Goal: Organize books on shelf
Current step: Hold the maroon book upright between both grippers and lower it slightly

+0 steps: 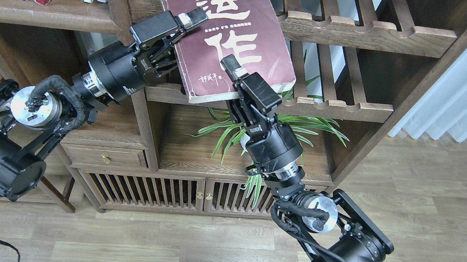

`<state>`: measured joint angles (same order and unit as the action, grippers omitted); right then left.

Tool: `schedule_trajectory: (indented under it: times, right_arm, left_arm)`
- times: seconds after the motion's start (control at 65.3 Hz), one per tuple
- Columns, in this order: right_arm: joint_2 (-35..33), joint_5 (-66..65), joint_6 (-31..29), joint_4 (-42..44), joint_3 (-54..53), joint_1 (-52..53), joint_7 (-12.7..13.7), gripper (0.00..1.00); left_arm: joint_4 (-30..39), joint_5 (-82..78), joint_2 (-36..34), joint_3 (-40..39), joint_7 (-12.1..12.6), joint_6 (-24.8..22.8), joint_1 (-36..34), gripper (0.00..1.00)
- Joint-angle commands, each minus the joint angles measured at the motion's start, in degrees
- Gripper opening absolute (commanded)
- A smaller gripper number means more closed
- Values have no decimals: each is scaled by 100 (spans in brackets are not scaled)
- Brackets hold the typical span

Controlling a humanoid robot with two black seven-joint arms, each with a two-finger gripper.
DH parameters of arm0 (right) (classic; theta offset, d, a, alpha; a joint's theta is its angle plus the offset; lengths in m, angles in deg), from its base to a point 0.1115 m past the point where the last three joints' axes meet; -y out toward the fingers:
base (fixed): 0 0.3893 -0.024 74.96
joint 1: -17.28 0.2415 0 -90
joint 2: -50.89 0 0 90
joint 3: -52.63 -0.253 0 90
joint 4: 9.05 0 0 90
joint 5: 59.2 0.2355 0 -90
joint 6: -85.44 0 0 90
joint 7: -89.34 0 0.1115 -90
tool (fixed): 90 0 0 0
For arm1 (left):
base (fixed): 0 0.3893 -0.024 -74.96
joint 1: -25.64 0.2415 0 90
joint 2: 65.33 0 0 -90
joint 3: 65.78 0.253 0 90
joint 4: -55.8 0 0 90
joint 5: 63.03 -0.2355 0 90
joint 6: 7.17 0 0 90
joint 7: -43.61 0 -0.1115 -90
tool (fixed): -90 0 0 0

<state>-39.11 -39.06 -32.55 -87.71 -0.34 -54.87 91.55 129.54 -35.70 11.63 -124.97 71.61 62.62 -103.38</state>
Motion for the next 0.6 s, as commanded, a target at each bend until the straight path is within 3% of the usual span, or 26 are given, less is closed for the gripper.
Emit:
schedule_trajectory:
  times: [0.0,0.276,0.582]
  right_arm:
    - [0,-19,-1,9,15,-9,-1,3]
    - [0,-125,-1,9,23,-9,-1,3]
    - [0,-151,-1,9,103,8,-1,3]
  left_arm:
    - [0,0,-5,13,0,0,-1,69]
    - [0,-9,-14,57,0,-18,-1,62]
    - [0,-27,-23,57,0,-88,-80,40]
